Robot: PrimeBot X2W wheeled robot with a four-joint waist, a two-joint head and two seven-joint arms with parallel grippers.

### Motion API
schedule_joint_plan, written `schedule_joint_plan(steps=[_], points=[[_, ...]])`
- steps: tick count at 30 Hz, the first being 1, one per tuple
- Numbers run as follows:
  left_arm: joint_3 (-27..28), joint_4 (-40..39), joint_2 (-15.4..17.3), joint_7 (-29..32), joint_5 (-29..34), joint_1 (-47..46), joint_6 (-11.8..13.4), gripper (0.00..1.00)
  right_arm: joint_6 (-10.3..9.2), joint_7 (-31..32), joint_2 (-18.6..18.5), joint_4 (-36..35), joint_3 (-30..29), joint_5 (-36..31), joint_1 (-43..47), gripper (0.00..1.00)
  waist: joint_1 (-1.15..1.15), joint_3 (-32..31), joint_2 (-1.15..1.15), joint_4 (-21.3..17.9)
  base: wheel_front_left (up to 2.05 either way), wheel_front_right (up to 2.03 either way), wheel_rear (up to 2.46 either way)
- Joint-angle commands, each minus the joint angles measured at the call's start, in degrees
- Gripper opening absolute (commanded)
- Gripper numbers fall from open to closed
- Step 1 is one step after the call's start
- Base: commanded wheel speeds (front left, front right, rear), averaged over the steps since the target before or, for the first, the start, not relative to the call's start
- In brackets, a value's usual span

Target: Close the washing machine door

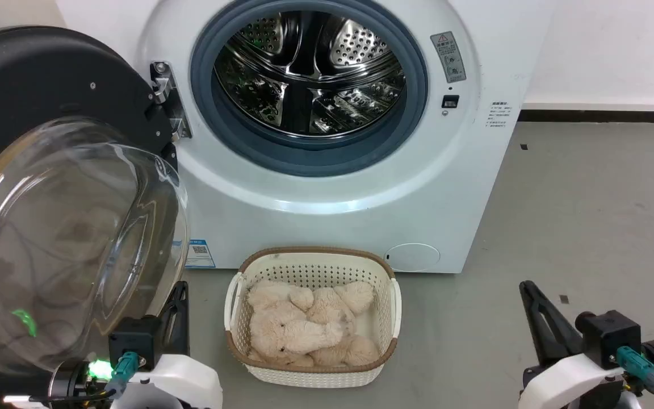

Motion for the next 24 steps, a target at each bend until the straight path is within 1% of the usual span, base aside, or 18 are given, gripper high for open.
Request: schedule_joint_plan(steps=[1, 14, 24], points=[[0.0, 0.0, 0.0, 0.0, 0.0, 0.0, 0.0, 1.0, 0.0, 0.0, 0.0, 0.0, 0.0, 0.0, 0.0, 1.0, 0.0, 0.0, 0.0, 0.0, 0.0, 0.0, 0.0], [-0.4, 0.1, 0.0, -1.2, -0.9, 0.1, 0.3, 1.0, 0.0, -1.2, 0.0, -0.1, -0.2, 1.5, 0.2, 1.0, 0.0, 0.1, 0.0, 0.3, 0.0, 0.0, 0.0], [-0.7, 0.1, 0.0, -2.4, -1.7, 0.1, 0.4, 1.0, 0.01, -2.4, 0.0, -0.3, 0.1, 2.7, 0.4, 1.0, 0.0, 0.1, 0.0, 1.6, 0.0, 0.0, 0.0]])
